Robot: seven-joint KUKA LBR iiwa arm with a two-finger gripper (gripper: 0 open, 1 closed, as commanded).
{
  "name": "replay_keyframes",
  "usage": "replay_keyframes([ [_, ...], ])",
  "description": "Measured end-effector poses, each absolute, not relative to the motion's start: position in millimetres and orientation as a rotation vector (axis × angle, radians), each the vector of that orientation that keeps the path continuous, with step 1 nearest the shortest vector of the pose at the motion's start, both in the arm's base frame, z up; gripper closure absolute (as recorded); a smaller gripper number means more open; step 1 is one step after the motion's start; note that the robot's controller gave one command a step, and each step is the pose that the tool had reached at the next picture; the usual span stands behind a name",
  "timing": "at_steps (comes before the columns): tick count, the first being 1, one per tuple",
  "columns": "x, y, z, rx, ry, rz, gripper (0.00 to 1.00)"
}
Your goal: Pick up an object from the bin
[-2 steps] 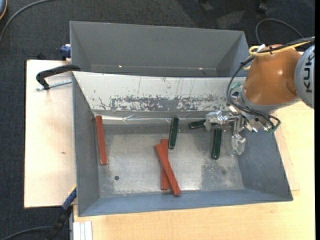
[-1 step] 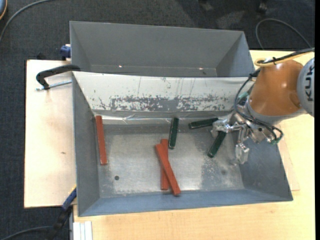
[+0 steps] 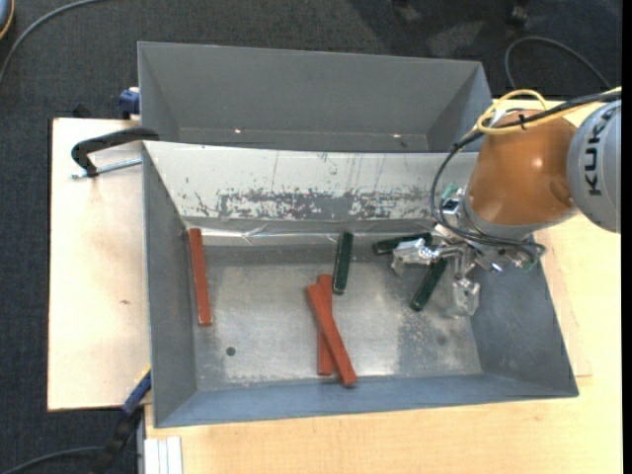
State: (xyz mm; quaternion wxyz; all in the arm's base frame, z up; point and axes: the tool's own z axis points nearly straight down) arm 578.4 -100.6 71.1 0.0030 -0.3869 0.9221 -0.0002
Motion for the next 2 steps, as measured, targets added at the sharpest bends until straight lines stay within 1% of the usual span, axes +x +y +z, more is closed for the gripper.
replay_keyframes([
  [1,578.2,-101,71,-1.212,2.893,0.0,1.0],
  [2,581.7,-100,181,-1.204,2.886,-0.01,1.0],
])
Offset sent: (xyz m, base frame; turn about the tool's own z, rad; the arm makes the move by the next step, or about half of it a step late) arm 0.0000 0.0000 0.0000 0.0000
